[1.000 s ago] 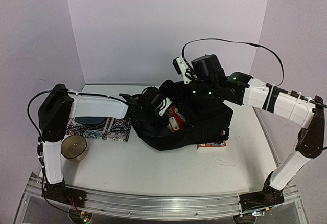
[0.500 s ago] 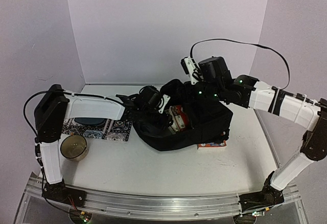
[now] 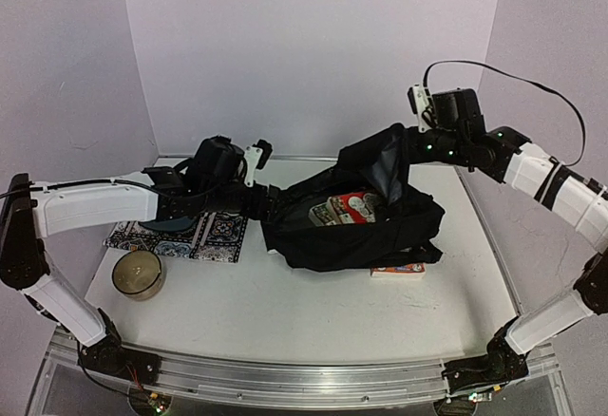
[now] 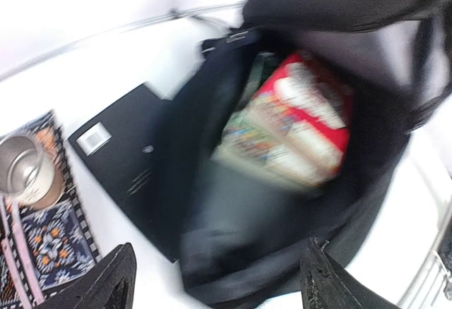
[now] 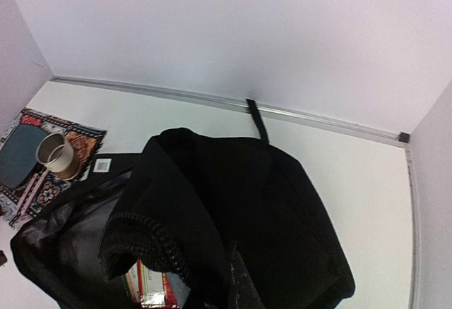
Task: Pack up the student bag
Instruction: Adjust the student bag with the book, then place the largest pocket of the student bag.
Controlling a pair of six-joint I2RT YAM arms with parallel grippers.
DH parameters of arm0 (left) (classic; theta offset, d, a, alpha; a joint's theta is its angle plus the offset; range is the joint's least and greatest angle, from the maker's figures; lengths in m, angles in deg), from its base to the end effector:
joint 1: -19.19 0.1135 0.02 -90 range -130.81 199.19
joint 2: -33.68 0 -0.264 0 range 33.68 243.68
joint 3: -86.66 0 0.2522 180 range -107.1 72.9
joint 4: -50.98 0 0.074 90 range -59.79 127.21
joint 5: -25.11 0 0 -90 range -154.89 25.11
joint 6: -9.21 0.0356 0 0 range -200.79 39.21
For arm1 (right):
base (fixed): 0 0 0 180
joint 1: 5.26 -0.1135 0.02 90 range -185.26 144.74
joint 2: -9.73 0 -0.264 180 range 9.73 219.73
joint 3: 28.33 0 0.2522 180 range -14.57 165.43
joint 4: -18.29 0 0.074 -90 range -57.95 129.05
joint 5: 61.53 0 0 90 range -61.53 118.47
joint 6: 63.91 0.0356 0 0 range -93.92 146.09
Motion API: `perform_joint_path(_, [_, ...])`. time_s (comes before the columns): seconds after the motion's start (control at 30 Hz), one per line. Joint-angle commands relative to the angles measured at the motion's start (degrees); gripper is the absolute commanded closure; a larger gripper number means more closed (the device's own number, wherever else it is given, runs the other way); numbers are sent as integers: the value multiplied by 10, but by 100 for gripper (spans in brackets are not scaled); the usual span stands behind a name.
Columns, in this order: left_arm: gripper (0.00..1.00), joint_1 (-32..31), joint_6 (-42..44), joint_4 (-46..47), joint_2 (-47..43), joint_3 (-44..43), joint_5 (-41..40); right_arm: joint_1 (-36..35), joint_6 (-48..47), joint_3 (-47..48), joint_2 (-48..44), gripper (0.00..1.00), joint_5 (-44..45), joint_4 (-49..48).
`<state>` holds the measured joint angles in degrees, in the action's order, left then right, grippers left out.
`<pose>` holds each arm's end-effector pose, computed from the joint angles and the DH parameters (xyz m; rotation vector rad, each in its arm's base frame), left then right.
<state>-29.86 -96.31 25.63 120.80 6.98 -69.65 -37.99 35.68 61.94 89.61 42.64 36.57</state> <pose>0.2309 -0.2615 0.2852 0.5854 2.1158 -0.5622 0.2816 0.1706 0.4040 -0.1612 1.7083 0.3386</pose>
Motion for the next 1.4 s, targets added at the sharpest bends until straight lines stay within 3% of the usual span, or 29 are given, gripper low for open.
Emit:
perform_joint_path(0.0, [19,26,-30,-6,-8,18,-10,46,-32,27,-44,100,87,-17])
perform_joint_path(0.23, [17,40,-54,-6,15,19,-7,78,-44,33,-62,100,99,-5])
perform_joint_path(0.5, [14,46,-59,-5,69,-9,-4,78,22,-85,-60,100,32,4])
perform_joint_path(0.73, [16,64,-94,2,150,-76,85,78,64,-148,-54,96,-27,2])
perform_joint_path(0.93, [19,74,-133,11,216,-126,155,77,60,-149,-62,73,-118,1])
perform_joint_path(1.07, [22,89,-181,24,255,-145,206,77,57,-149,-76,51,-169,0])
perform_joint_path(1.37, [27,112,-277,105,285,-108,284,77,65,-188,-135,14,-205,-29])
